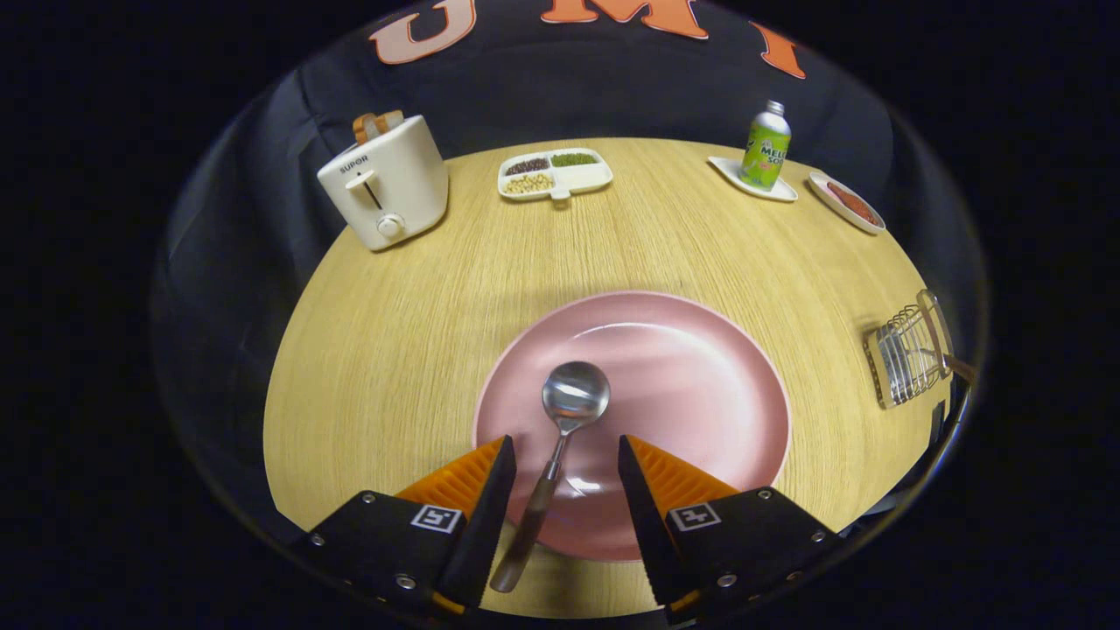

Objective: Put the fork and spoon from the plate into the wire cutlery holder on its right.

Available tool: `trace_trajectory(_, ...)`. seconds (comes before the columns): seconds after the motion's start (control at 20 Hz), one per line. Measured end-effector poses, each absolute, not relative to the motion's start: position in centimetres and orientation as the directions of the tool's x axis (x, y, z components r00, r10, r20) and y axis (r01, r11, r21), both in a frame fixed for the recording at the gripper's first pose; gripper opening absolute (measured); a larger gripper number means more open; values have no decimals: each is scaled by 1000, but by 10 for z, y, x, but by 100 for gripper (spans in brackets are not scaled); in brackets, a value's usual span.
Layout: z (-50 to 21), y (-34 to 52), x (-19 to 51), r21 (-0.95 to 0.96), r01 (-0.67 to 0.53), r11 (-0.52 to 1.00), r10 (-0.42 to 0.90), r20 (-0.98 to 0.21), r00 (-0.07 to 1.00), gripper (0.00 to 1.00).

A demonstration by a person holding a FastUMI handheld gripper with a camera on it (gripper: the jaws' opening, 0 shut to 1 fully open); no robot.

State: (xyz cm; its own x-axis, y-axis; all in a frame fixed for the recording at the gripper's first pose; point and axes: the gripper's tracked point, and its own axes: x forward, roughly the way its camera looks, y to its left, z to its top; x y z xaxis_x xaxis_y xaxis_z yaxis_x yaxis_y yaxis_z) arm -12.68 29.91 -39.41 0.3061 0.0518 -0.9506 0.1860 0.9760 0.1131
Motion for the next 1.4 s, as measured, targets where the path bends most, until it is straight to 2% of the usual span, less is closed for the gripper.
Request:
trace_trajectory(0.15,-401,302,-135,96,179,979,48,-966,254,62)
trace_trajectory(0.35,-405,294,-141,55,158,986,19,-975,223,32)
trace_trajectory(0.4,-405,292,-142,49,157,986,14,-976,218,21)
trace_trajectory(0.5,-405,292,-148,52,163,985,21,-983,183,11)
trace_trajectory(0.8,-399,302,-154,140,95,986,123,-978,168,5)
trace_trajectory(1.2,-353,256,-113,184,100,978,139,-927,348,4)
trace_trajectory(1.4,-328,206,-95,149,130,980,80,-901,427,5)
